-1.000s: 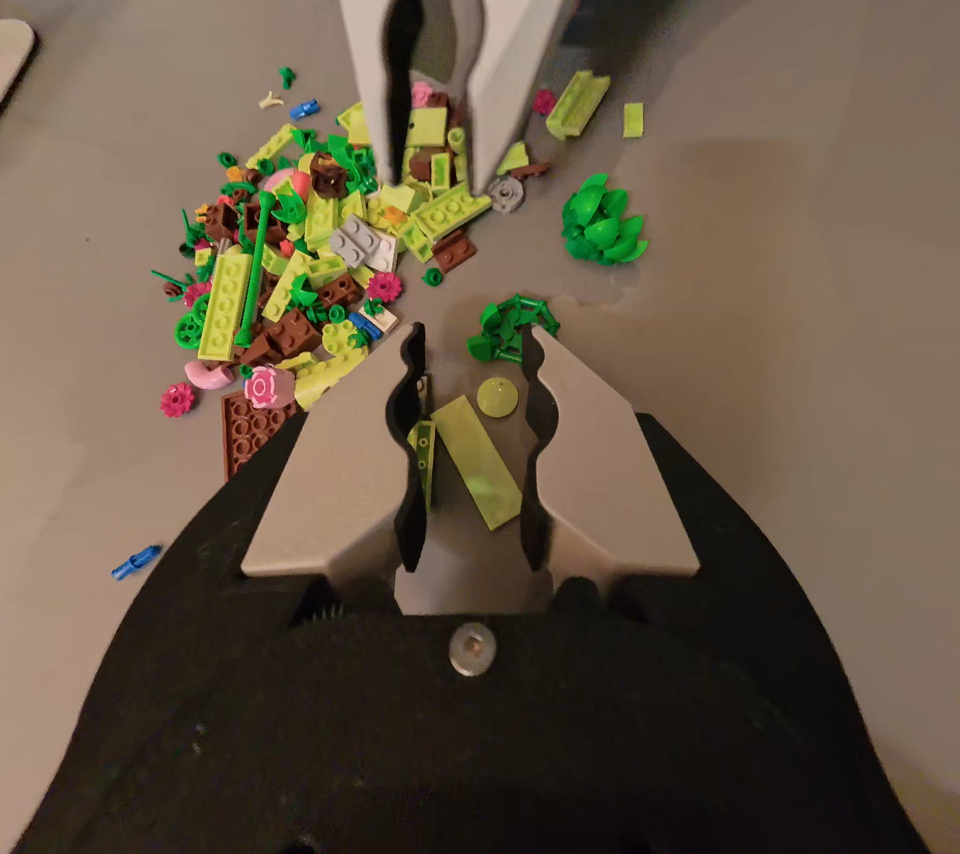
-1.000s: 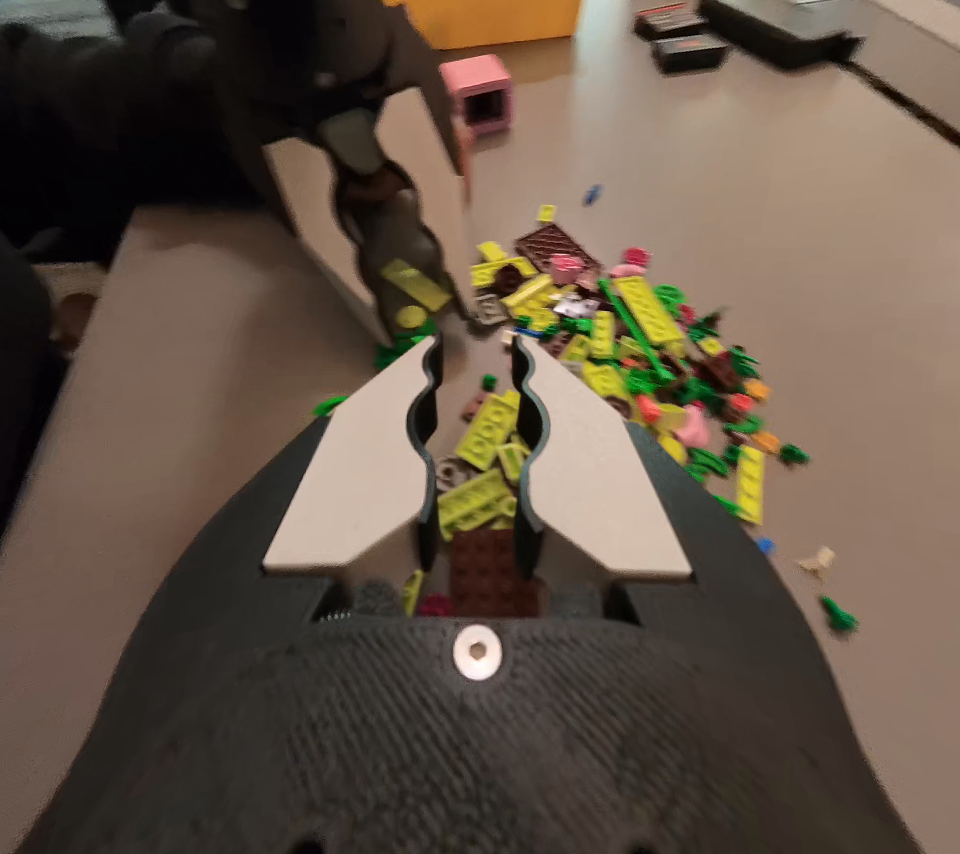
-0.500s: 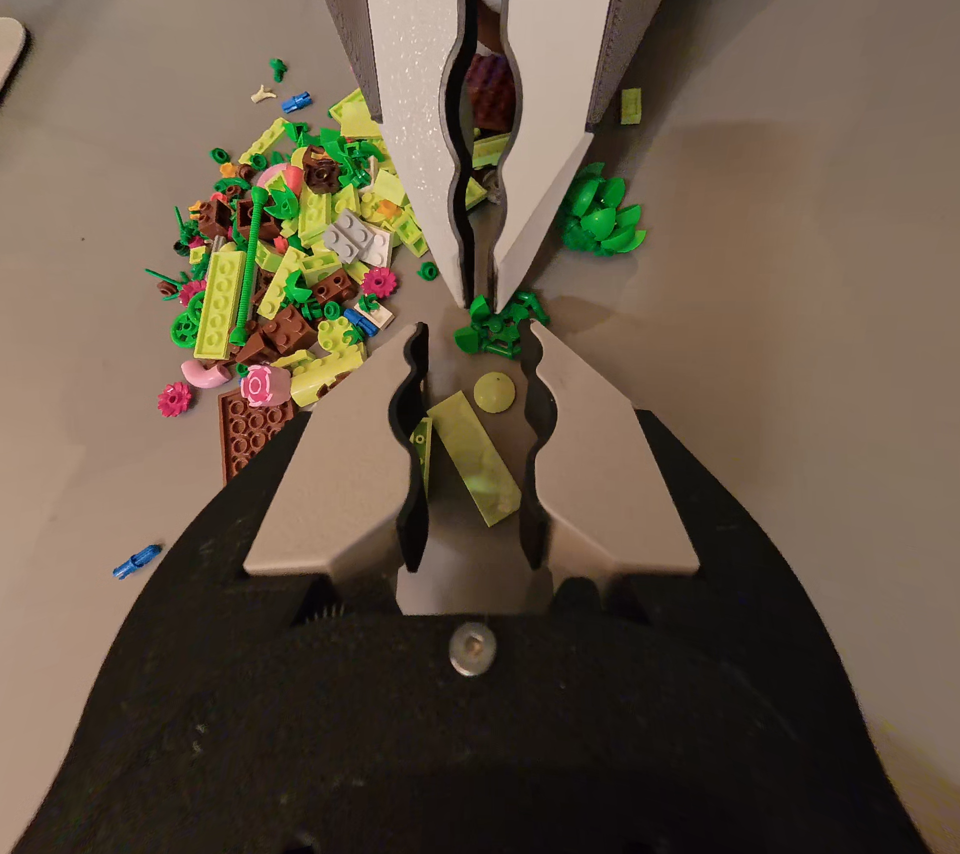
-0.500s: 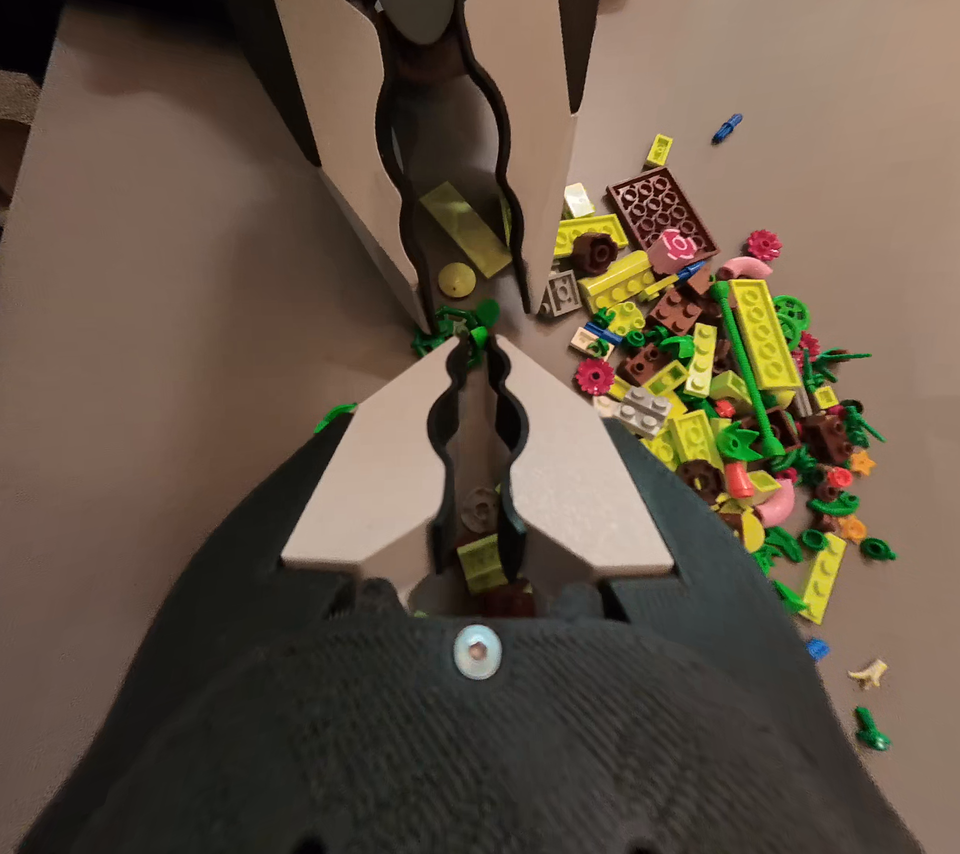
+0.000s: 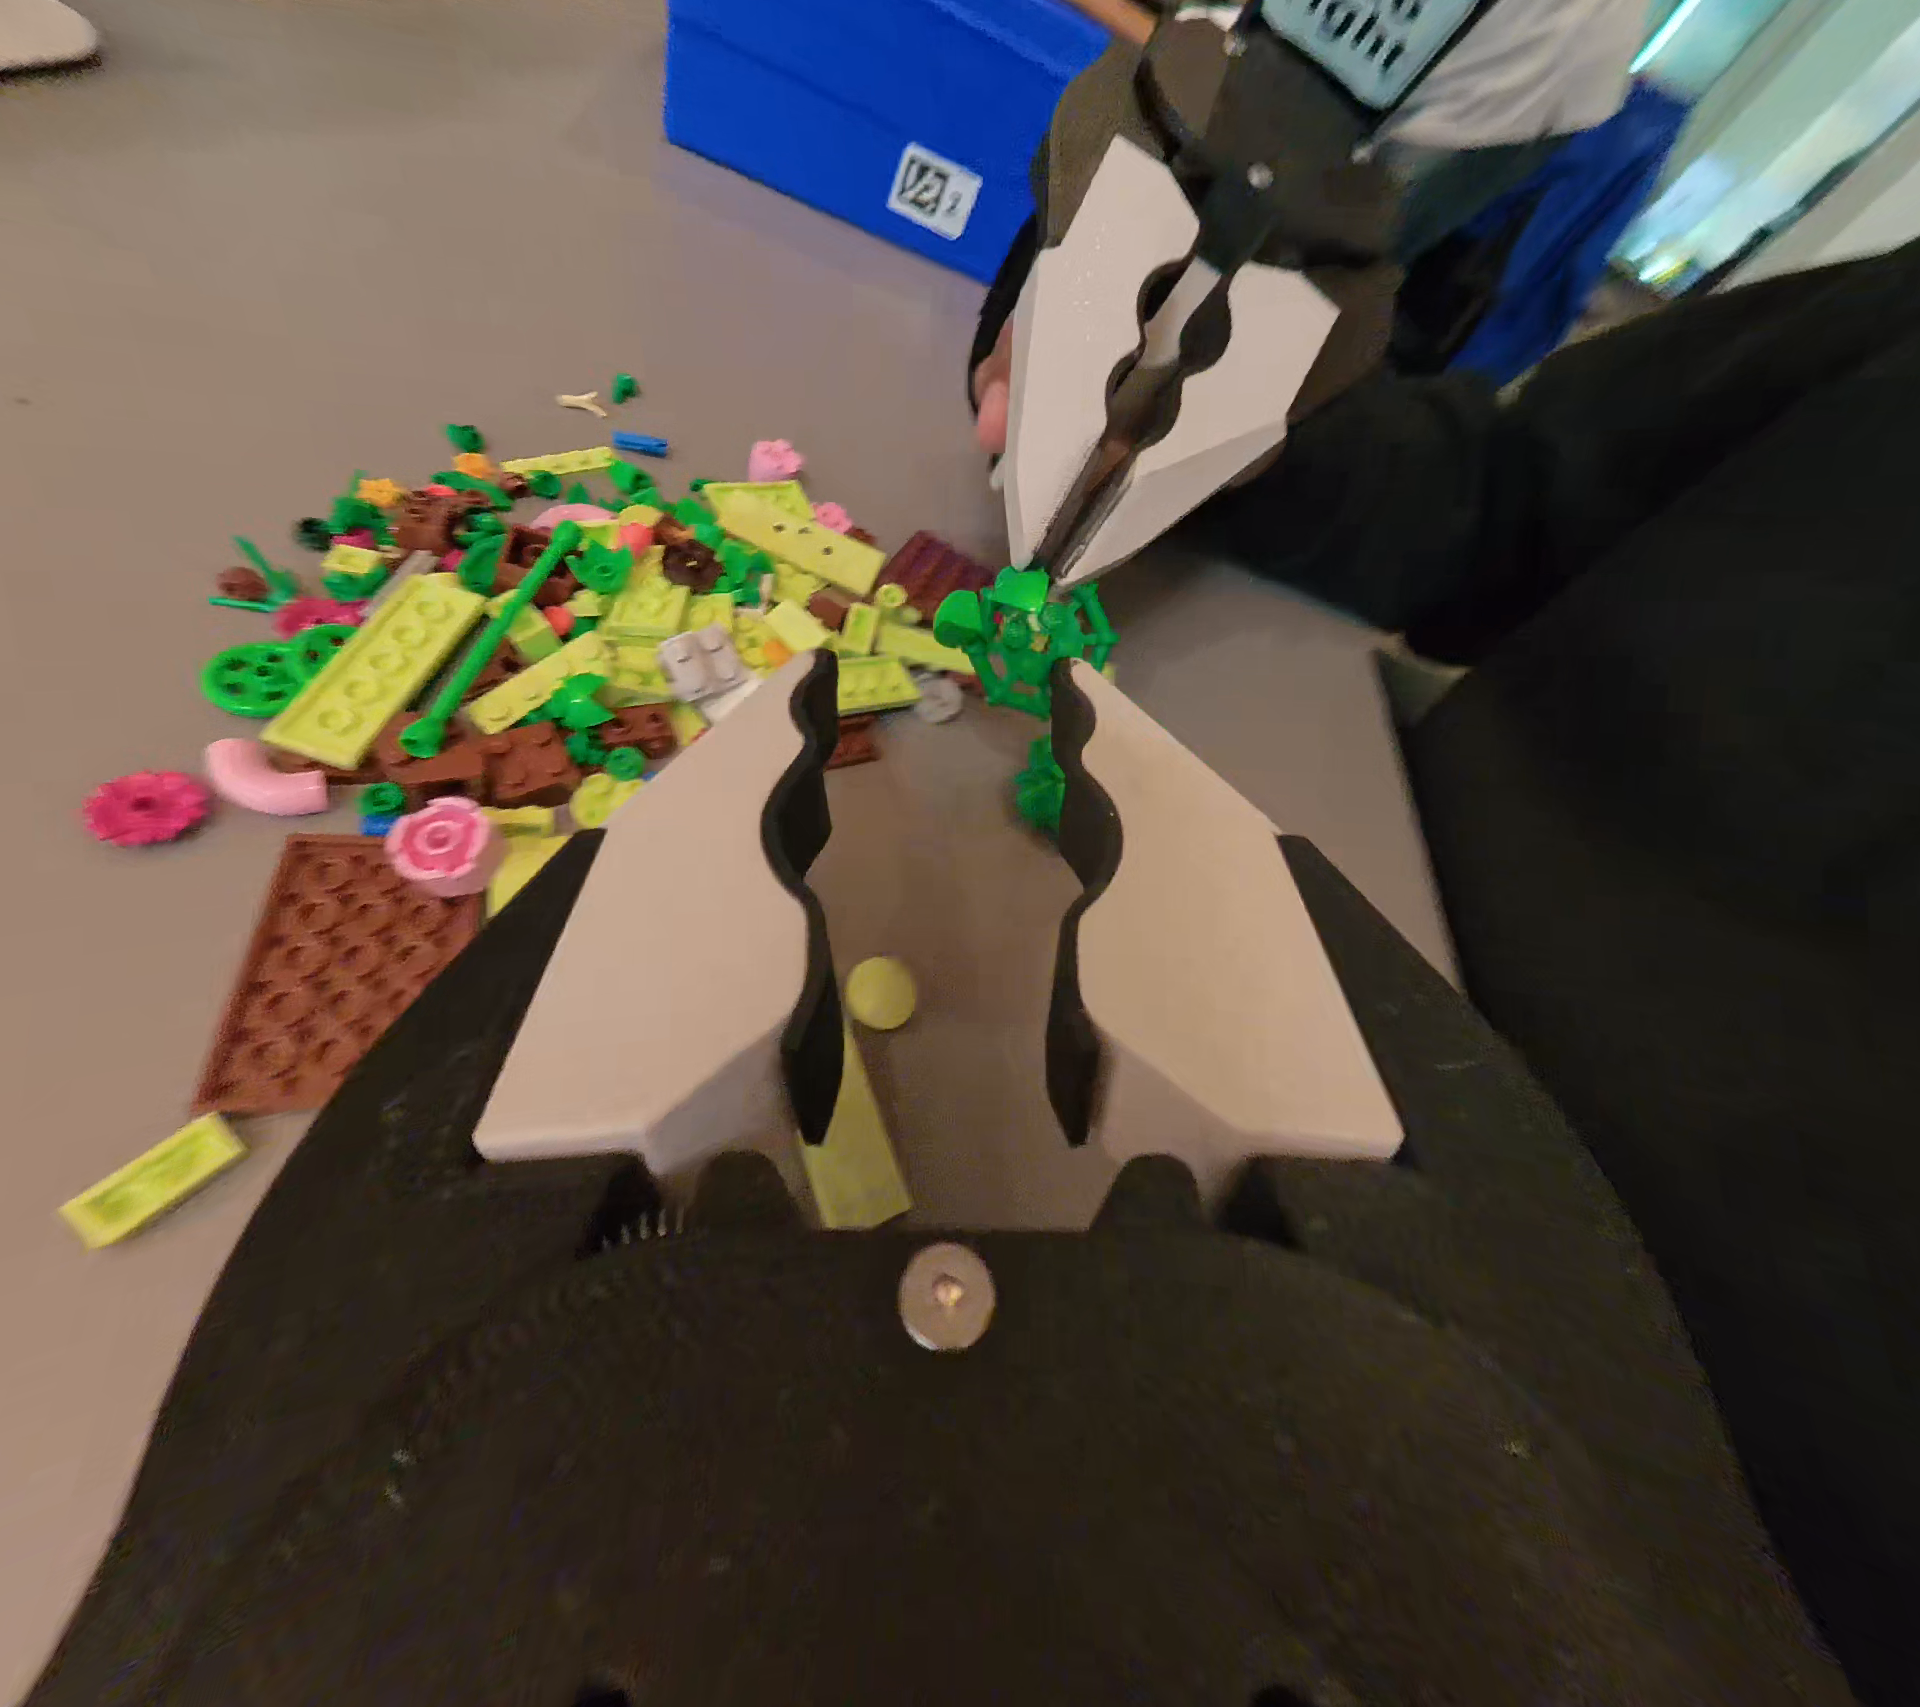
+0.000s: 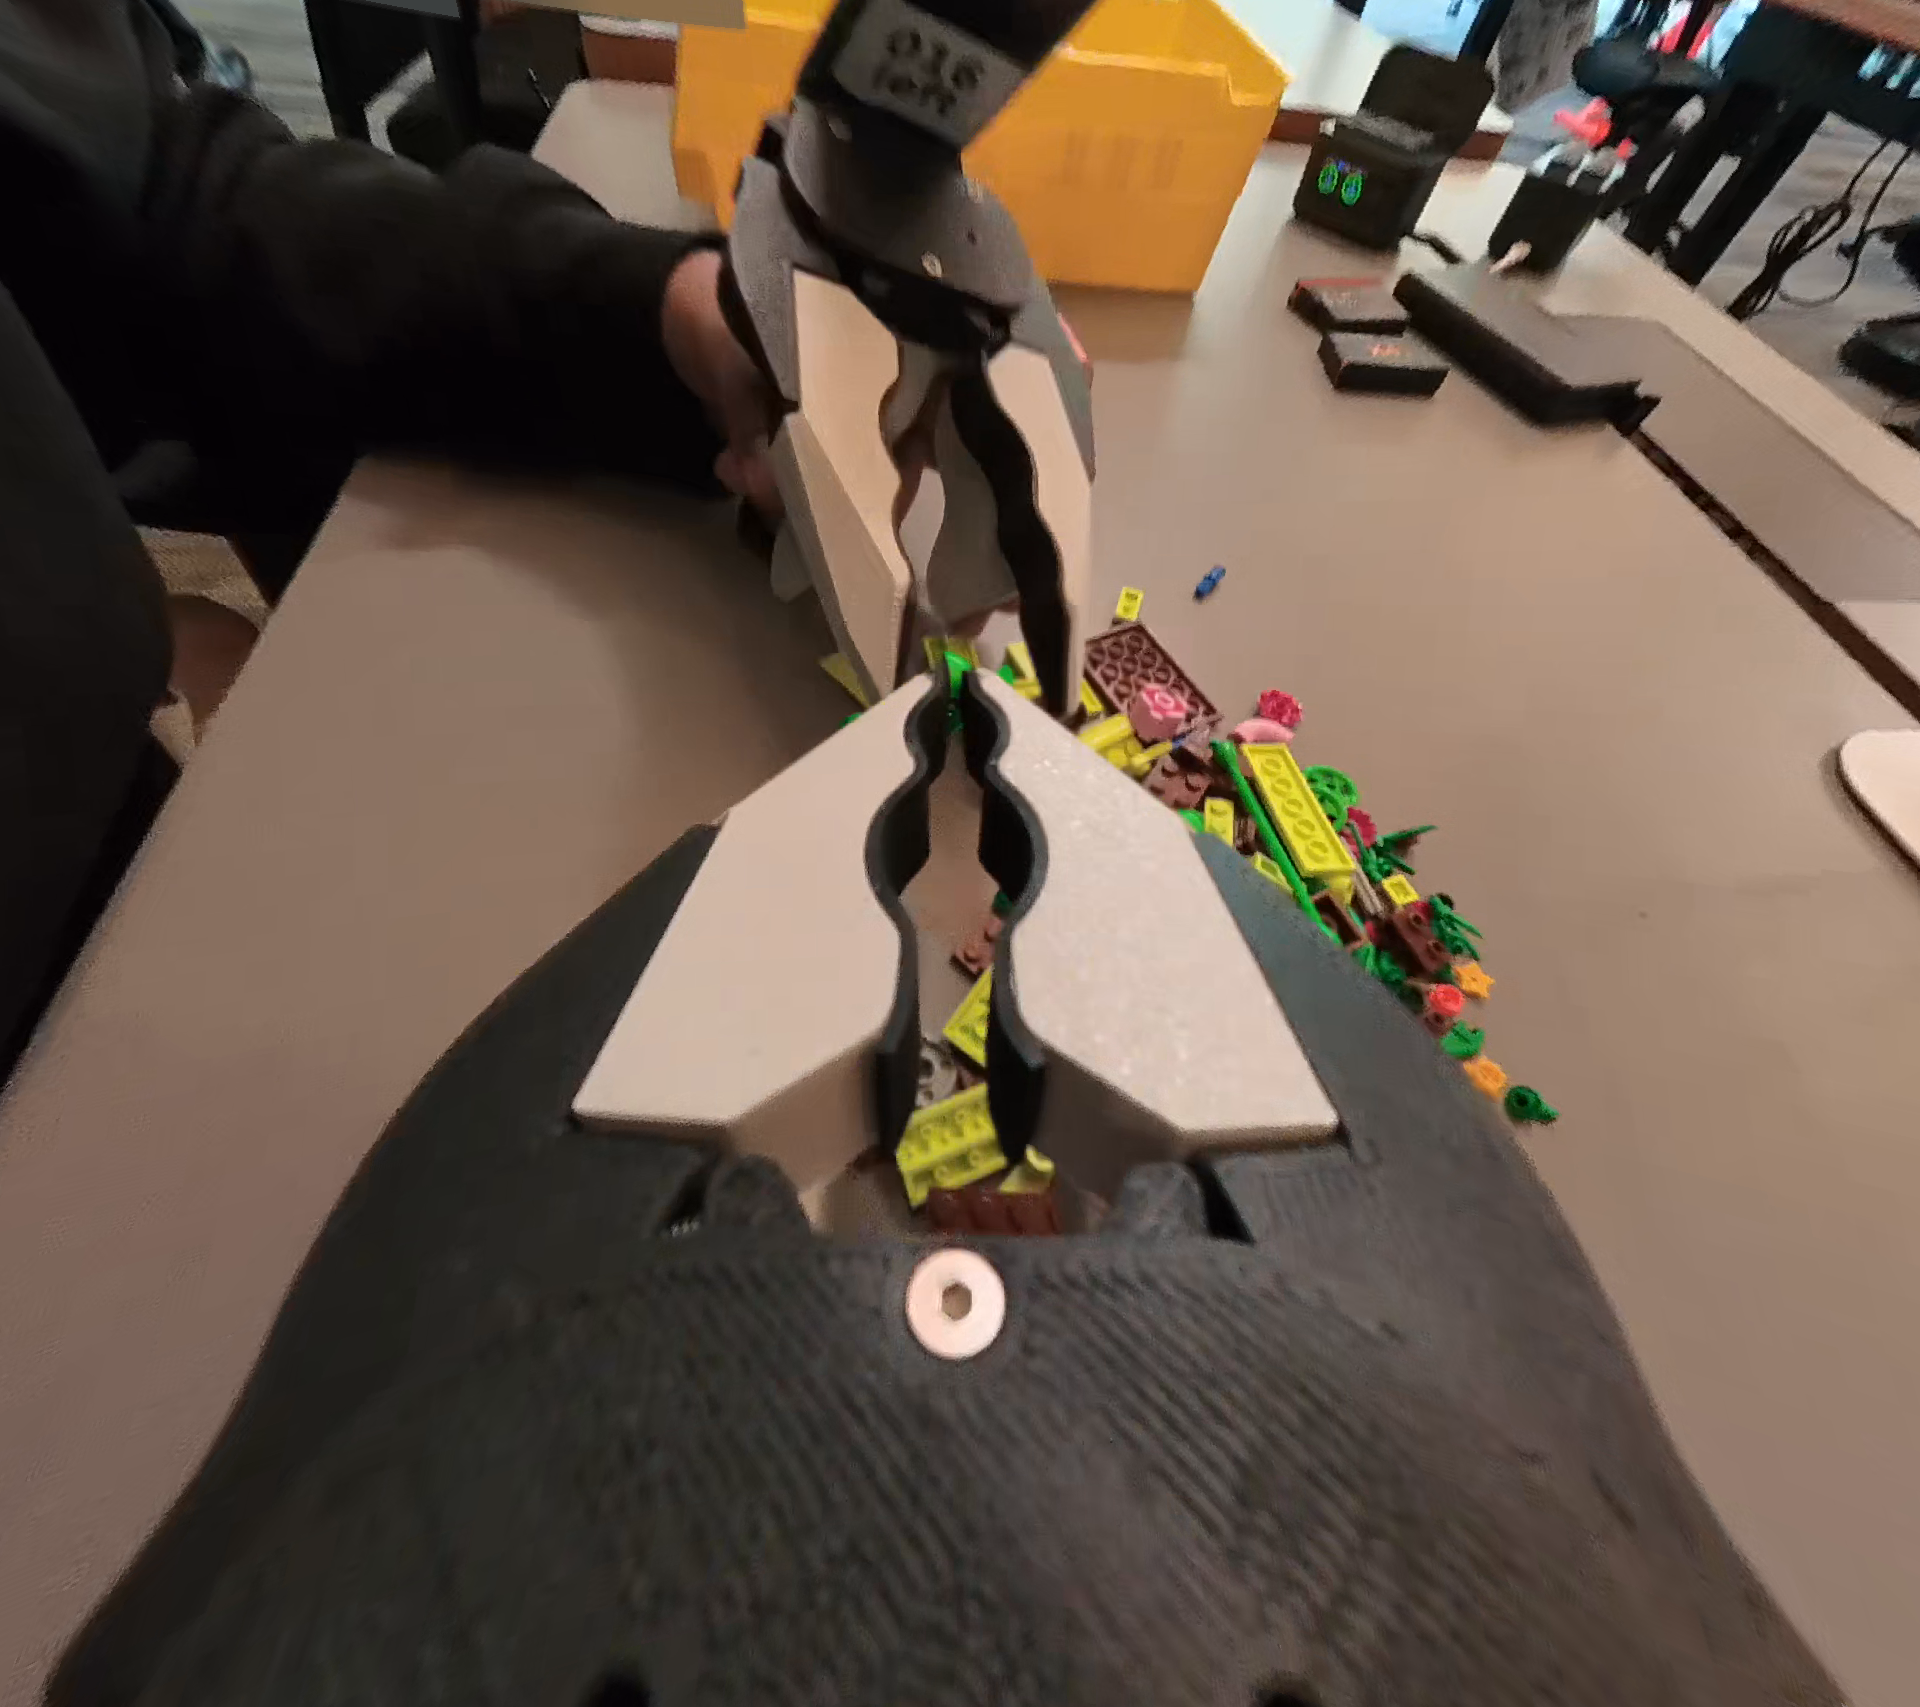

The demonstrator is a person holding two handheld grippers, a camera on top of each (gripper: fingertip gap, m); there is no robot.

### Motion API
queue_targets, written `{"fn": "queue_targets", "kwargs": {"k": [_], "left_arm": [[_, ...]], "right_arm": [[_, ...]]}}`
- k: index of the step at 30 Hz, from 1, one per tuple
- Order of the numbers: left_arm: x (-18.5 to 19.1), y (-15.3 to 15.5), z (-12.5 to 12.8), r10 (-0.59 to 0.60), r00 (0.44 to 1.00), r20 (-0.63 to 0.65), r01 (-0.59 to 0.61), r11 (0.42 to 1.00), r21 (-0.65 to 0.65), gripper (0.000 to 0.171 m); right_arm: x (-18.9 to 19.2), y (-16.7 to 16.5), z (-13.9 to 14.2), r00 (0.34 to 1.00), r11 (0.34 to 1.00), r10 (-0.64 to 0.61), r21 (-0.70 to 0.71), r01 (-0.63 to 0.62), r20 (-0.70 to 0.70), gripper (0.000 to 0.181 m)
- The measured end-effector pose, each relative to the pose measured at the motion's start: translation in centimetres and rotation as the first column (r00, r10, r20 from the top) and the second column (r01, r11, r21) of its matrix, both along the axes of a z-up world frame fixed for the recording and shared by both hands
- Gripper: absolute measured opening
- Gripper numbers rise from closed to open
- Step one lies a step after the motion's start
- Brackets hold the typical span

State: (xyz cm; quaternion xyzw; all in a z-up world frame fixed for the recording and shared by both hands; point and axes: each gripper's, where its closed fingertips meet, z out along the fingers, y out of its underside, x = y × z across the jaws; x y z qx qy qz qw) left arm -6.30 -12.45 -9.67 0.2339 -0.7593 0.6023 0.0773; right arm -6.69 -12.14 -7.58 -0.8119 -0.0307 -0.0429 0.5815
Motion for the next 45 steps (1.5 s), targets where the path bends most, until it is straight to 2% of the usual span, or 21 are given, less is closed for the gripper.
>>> {"fn": "queue_targets", "kwargs": {"k": [3,6,7,8,9,10,11,12,14,17,21,28,30,32,34,35,36,38,39,45], "left_arm": [[-1.1,-0.6,1.5,-0.095,0.984,-0.148,0.068,0.982,-0.175,0.037],[-1.8,-0.8,3.5,-0.217,0.938,-0.269,0.103,0.918,-0.383,0.029],[-1.9,-0.8,4.3,-0.257,0.923,-0.286,0.109,0.889,-0.445,0.018],[-2.0,-0.6,5.0,-0.289,0.913,-0.287,0.114,0.858,-0.502,0.0],[-1.9,-0.4,5.4,-0.298,0.909,-0.291,0.105,0.84,-0.532,0.0],[-1.8,-0.5,5.2,-0.288,0.909,-0.301,0.096,0.847,-0.522,0.0],[-1.5,-0.6,4.5,-0.25,0.92,-0.302,0.084,0.878,-0.471,0.0],[-0.7,-0.5,3.6,-0.168,0.946,-0.279,0.046,0.917,-0.396,0.0],[0.6,0.2,3.0,-0.035,0.984,-0.175,-0.019,0.953,-0.302,0.0],[1.7,1.3,3.7,0.065,0.994,-0.084,-0.086,0.957,-0.277,0.0],[2.3,2.2,4.2,0.119,0.992,-0.03,-0.123,0.956,-0.267,0.0],[1.9,1.9,3.6,0.111,0.994,0.003,-0.108,0.973,-0.205,0.0],[1.4,1.8,2.4,0.08,0.997,0.013,-0.079,0.993,-0.093,0.0],[0.4,2.2,0.8,0.022,1.0,0.02,-0.023,0.996,0.084,0.004],[0.1,2.9,0.0,0.022,0.995,0.094,-0.041,0.978,0.206,0.007],[-0.2,2.9,-0.2,0.014,0.991,0.136,-0.044,0.974,0.221,0.008],[-0.6,2.6,-0.7,-0.013,0.988,0.153,-0.023,0.972,0.232,0.011],[-2.0,2.5,-2.7,-0.108,0.988,0.114,0.065,0.941,0.334,0.031],[-2.5,2.5,-3.4,-0.144,0.983,0.114,0.092,0.924,0.371,0.035],[-2.7,1.8,-2.4,-0.161,0.961,0.223,0.077,0.935,0.345,0.043]], "right_arm": [[-0.5,-0.2,1.5,1.0,0.997,0.017,0.075,-0.019,0.022,0.0],[-1.0,-0.4,3.2,0.999,0.987,0.035,0.158,-0.039,0.026,0.0],[-1.1,-0.5,3.4,0.999,0.985,0.038,0.17,-0.041,0.024,0.0],[-1.0,-0.5,3.4,0.999,0.985,0.034,0.167,-0.037,0.025,0.0],[-0.8,-0.4,3.1,0.999,0.987,0.024,0.156,-0.028,0.029,0.0],[-0.5,-0.4,2.7,0.999,0.99,0.011,0.14,-0.015,0.032,0.0],[-0.3,-0.4,2.2,1.0,0.992,0.002,0.123,-0.006,0.031,0.0],[-0.1,-0.3,1.8,1.0,0.994,-0.005,0.109,0.002,0.027,0.0],[0.4,-0.2,0.9,1.0,0.997,-0.024,0.07,0.023,0.014,0.0],[0.7,-0.2,-0.5,0.999,0.999,-0.041,-0.003,0.041,0.017,0.0],[0.5,0.1,-1.8,0.999,0.997,-0.036,-0.063,0.038,0.032,0.002],[0.3,0.4,-2.9,0.999,0.992,-0.034,-0.121,0.035,0.009,0.012],[0.5,0.3,-3.0,0.999,0.992,-0.043,-0.121,0.043,-0.003,0.012],[0.9,0.2,-2.9,0.998,0.991,-0.061,-0.117,0.059,-0.007,0.012],[1.1,0.1,-2.8,0.997,0.992,-0.068,-0.108,0.066,-0.021,0.011],[1.2,0.1,-2.8,0.997,0.992,-0.069,-0.103,0.066,-0.03,0.011],[1.2,0.1,-2.8,0.997,0.993,-0.069,-0.101,0.065,-0.039,0.011],[1.1,0.0,-3.0,0.997,0.992,-0.066,-0.107,0.06,-0.049,0.011],[1.2,0.0,-3.1,0.997,0.992,-0.067,-0.111,0.061,-0.048,0.011],[1.0,0.0,-3.1,0.997,0.993,-0.06,-0.107,0.055,-0.05,0.011]]}}
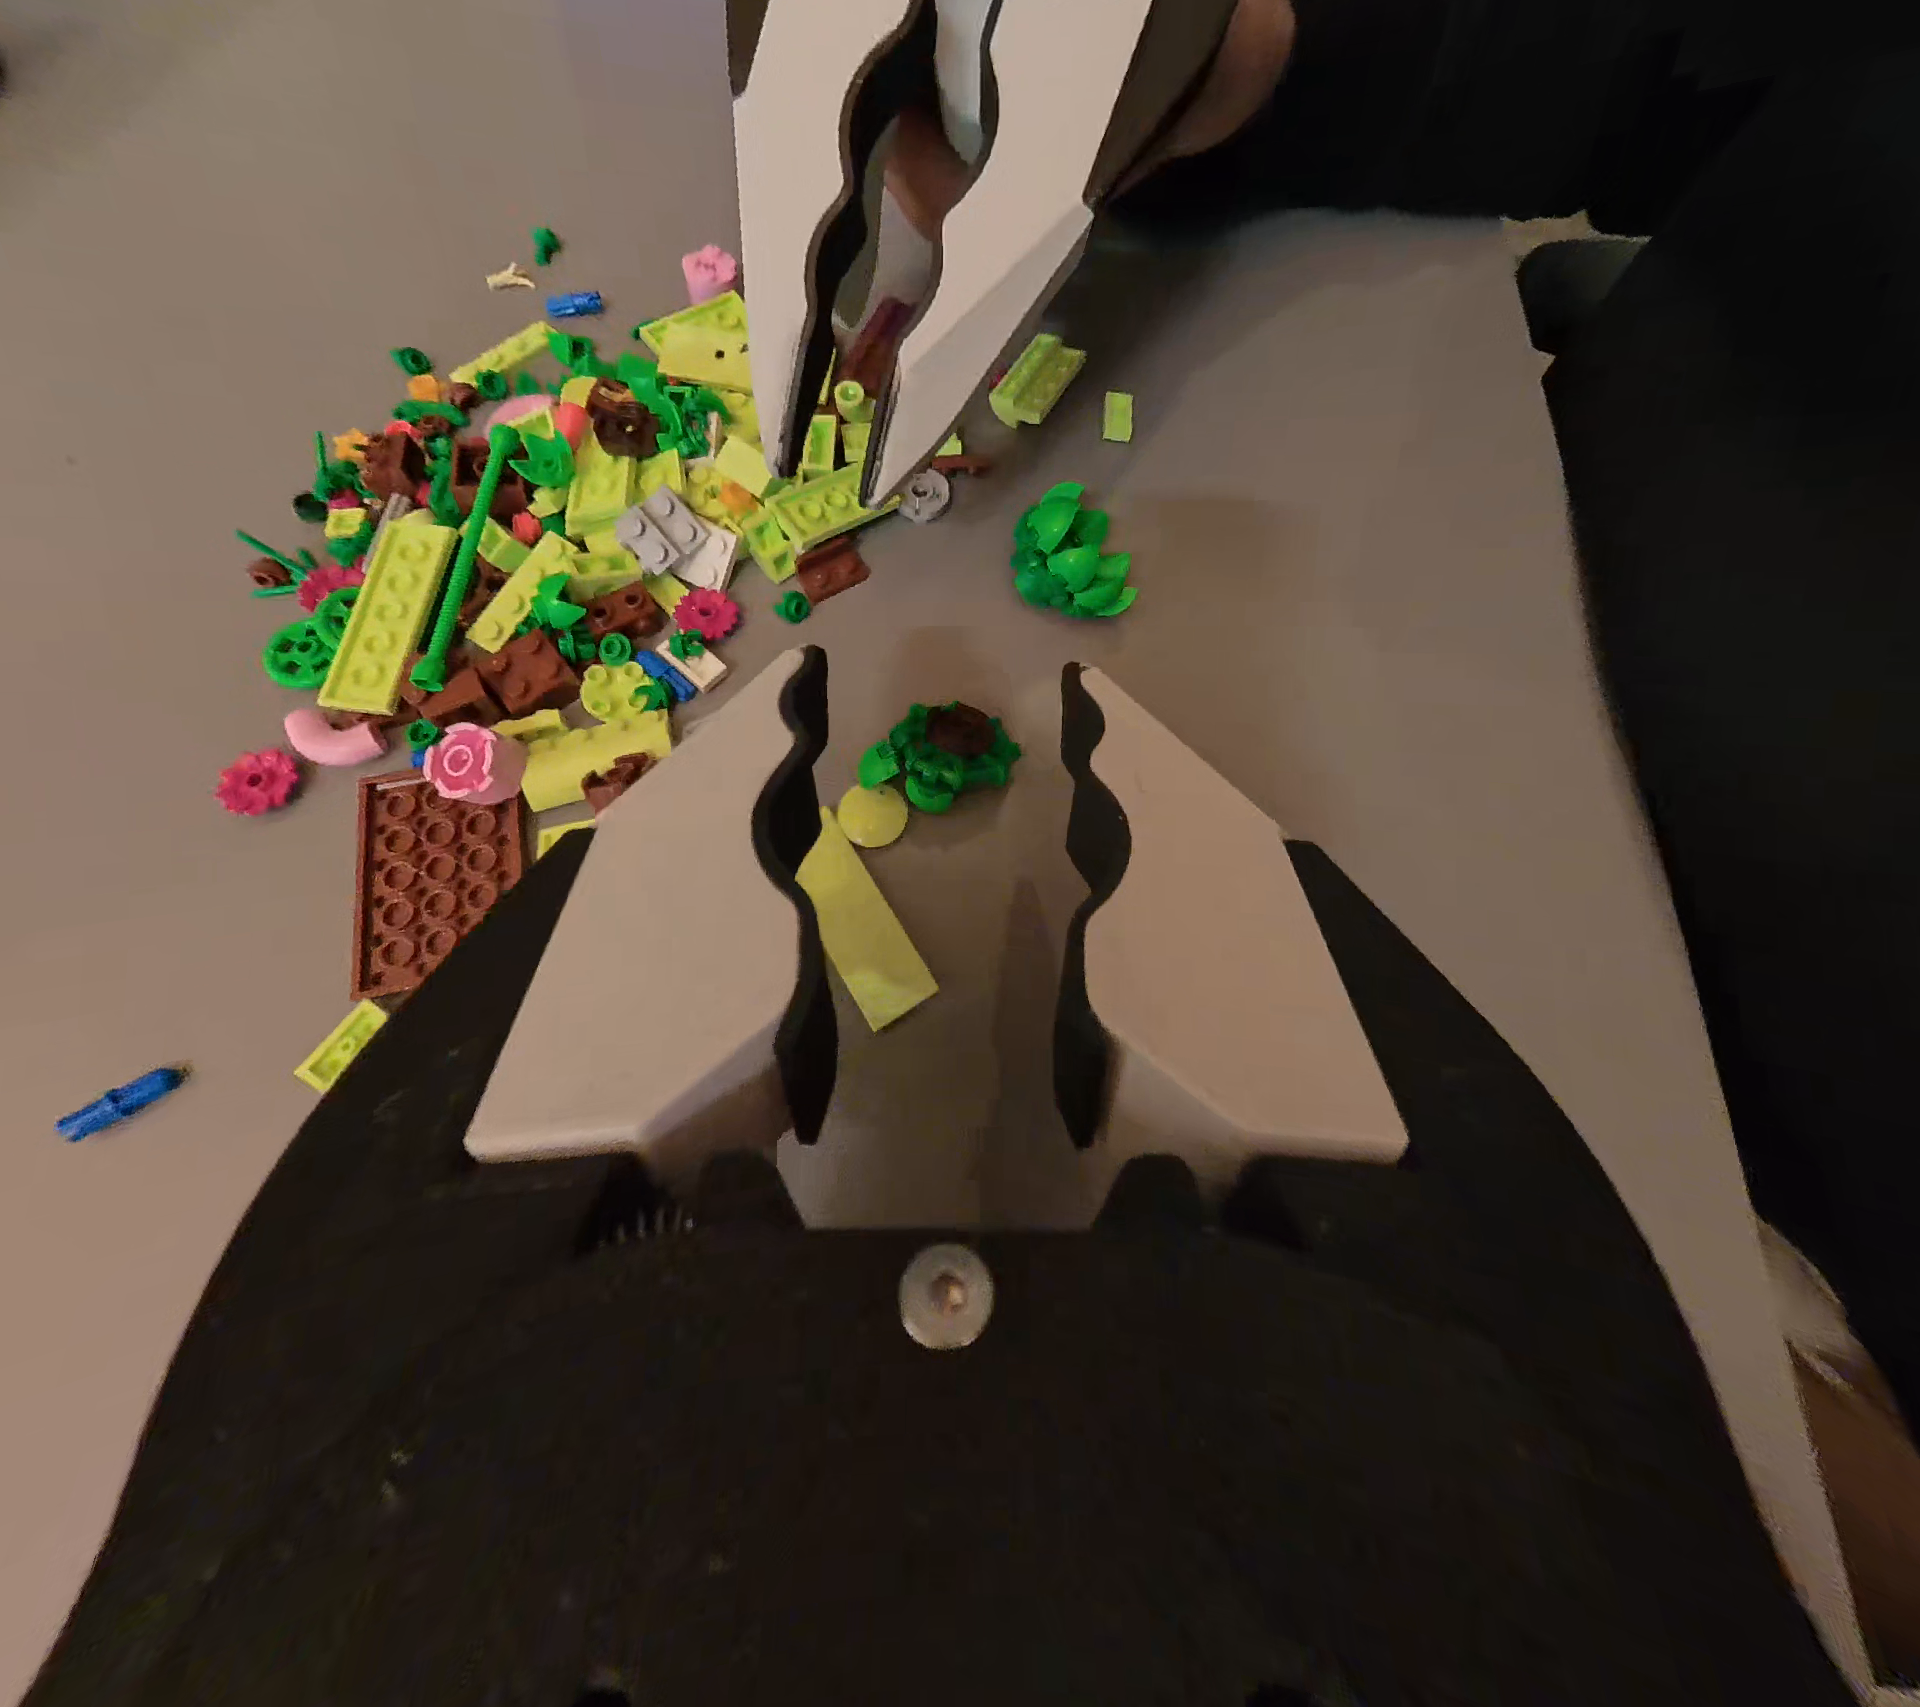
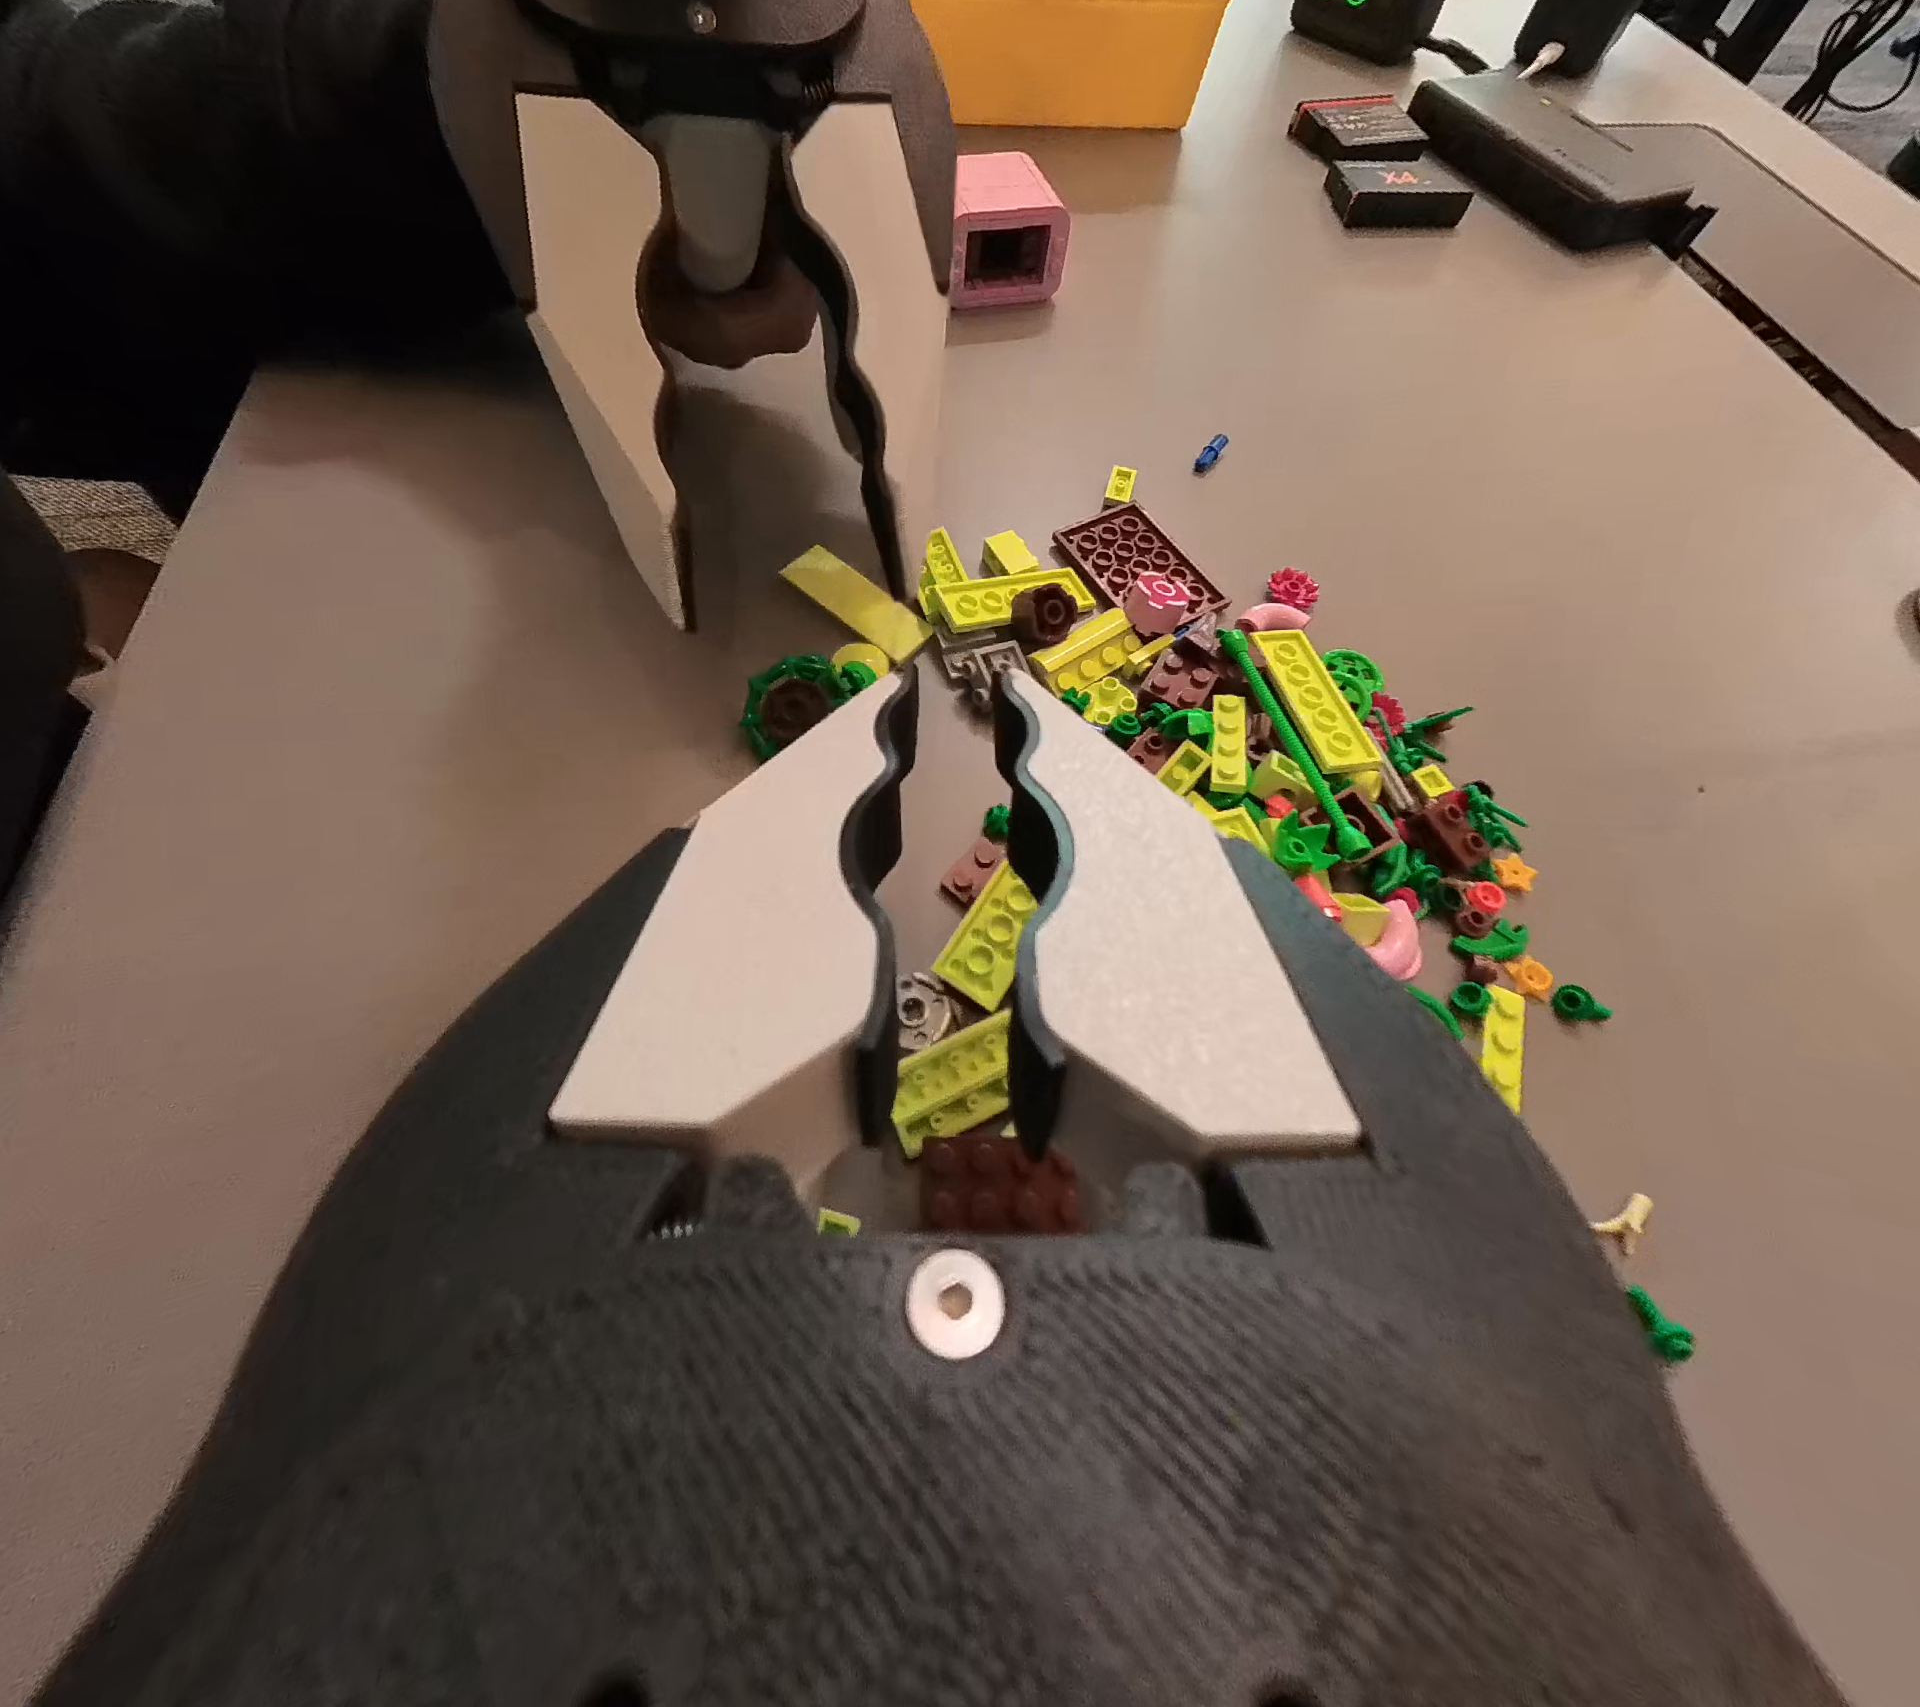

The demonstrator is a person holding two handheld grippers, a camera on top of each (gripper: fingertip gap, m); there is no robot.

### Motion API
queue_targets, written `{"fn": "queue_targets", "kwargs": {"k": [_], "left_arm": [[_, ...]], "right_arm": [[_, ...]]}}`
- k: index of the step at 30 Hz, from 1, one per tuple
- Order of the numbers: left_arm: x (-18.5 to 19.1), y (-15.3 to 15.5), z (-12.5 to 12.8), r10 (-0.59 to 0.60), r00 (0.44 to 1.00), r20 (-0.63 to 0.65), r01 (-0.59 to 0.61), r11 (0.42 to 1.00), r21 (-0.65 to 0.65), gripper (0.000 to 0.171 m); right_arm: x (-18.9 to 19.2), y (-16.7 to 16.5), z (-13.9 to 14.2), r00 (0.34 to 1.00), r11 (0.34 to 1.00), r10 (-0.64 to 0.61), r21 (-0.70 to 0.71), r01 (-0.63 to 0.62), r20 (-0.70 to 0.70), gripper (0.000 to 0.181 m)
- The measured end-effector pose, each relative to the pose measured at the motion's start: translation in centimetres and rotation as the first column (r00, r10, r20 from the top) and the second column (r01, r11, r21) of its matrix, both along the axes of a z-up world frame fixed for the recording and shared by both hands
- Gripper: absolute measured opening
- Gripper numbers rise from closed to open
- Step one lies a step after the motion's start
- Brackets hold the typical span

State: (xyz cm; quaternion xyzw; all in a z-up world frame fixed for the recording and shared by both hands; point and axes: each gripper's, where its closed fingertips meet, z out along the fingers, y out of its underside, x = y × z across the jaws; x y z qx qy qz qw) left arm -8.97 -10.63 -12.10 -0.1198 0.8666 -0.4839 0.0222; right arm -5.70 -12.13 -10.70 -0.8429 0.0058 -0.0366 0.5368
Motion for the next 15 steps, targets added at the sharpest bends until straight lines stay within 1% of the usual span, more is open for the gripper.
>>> {"fn": "queue_targets", "kwargs": {"k": [4,7,9,12,14,15], "left_arm": [[0.3,0.1,-1.5,0.012,0.998,0.054,-0.017,0.995,0.095,0.06],[0.2,0.0,-2.8,0.007,0.998,0.06,-0.017,0.986,0.164,0.063],[0.1,0.0,-3.4,-0.003,0.998,0.07,-0.011,0.98,0.199,0.061],[0.0,-0.3,-4.1,-0.01,0.997,0.078,-0.008,0.974,0.228,0.052],[-0.4,-0.6,-4.1,-0.03,0.997,0.068,0.015,0.975,0.22,0.041],[-0.6,-0.6,-4.0,-0.042,0.997,0.065,0.027,0.976,0.217,0.031]], "right_arm": [[-0.2,0.2,-0.4,1.0,1.0,0.012,-0.007,-0.012,-0.014,0.011],[-0.4,0.3,-0.5,1.0,1.0,0.018,-0.013,-0.018,-0.014,0.011],[-0.4,0.3,-0.5,1.0,1.0,0.018,-0.015,-0.018,-0.01,0.011],[-0.4,0.4,-0.6,1.0,1.0,0.019,-0.013,-0.019,-0.016,0.011],[-0.4,0.4,-0.6,1.0,1.0,0.02,-0.012,-0.02,-0.021,0.011],[-0.4,0.4,-0.6,1.0,1.0,0.021,-0.012,-0.021,-0.023,0.011]]}}
